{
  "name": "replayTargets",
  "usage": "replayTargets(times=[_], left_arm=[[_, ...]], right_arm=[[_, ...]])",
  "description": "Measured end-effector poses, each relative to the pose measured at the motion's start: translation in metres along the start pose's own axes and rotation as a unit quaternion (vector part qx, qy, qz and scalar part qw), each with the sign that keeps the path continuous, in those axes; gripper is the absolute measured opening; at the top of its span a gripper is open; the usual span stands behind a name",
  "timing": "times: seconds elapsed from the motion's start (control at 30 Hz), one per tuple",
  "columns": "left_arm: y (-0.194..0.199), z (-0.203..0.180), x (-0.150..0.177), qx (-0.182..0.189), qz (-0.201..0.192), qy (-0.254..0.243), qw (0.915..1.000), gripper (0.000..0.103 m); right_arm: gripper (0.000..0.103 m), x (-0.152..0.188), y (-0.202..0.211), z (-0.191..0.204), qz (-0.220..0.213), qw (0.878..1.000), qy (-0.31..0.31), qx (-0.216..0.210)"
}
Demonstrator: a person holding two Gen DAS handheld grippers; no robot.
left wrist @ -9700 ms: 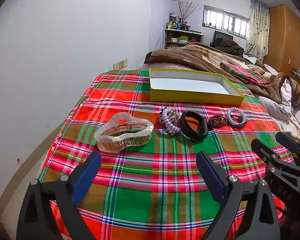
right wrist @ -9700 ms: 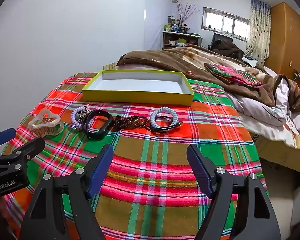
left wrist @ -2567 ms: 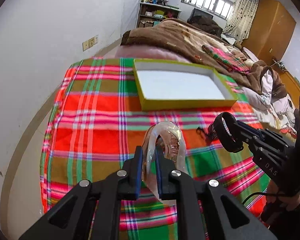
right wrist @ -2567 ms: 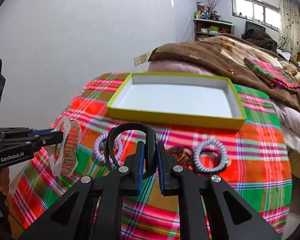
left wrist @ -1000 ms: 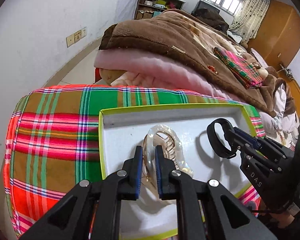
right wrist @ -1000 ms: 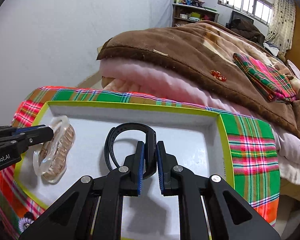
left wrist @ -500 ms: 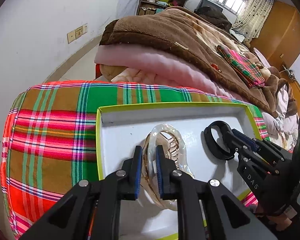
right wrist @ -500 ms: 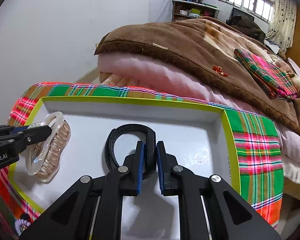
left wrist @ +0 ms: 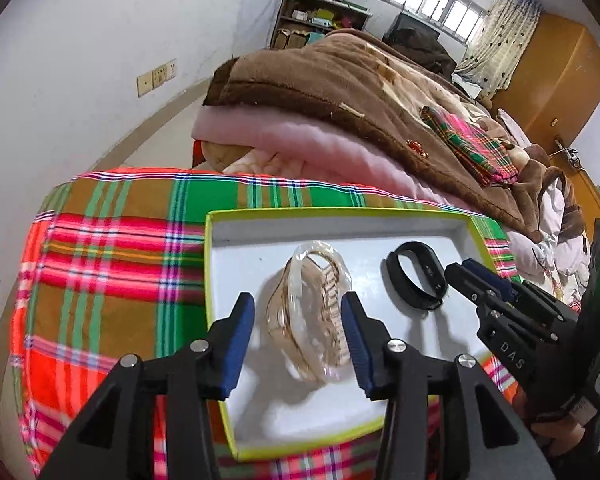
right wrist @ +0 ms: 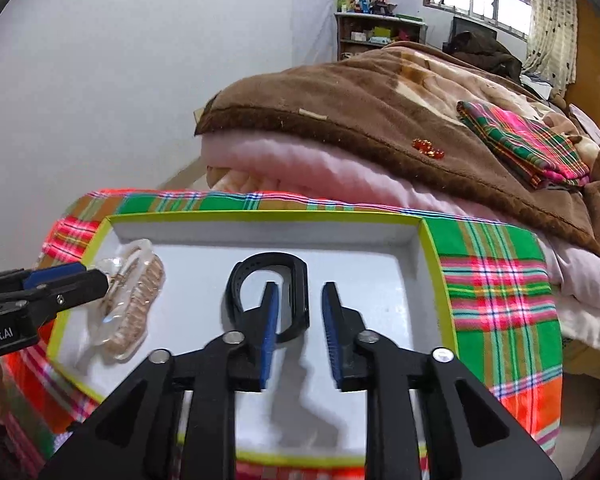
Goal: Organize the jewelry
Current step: 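Open both tools to release the band and clip inside the box, then grasp the purple coil hair tie with the left tool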
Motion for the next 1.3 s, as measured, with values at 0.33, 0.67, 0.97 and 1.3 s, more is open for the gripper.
replayTargets(times=[0.33, 0.67, 0.97, 1.3], left_arm=[[0.048, 0.001, 0.039, 0.008, -0.040, -0.014, 0.9991, 0.057], [0.069, 0.019, 0.085, 0.018, -0.043, 0.009, 0.9989, 0.058], [0.068, 0.023, 0.123, 0.043, -0.020, 0.029, 0.9984, 0.064], [0.056, 0.025, 0.140, 0.026, -0.006, 0.050, 0.9984, 0.060]], right_arm=[[0.028, 0.023, 0.053, 0.001, -0.039, 0.999, -0.017, -0.018], [0.028, 0.064, 0.084, 0.000, -0.050, 0.998, -0.029, -0.033], [0.028, 0.099, 0.099, -0.007, -0.052, 0.997, -0.041, -0.034], [0.029, 0.128, 0.096, -0.049, -0.033, 0.995, -0.091, -0.003]])
Point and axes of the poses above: each gripper's, at about its wrist camera, not at the fingertips, and y roughly against the way its jaws point, z to its left, x to its underside, the point moved 1 cm from there along -y, roughly the way its jaws point, and after that the axes turned 4 degrees about y, right-handed, at the moved point
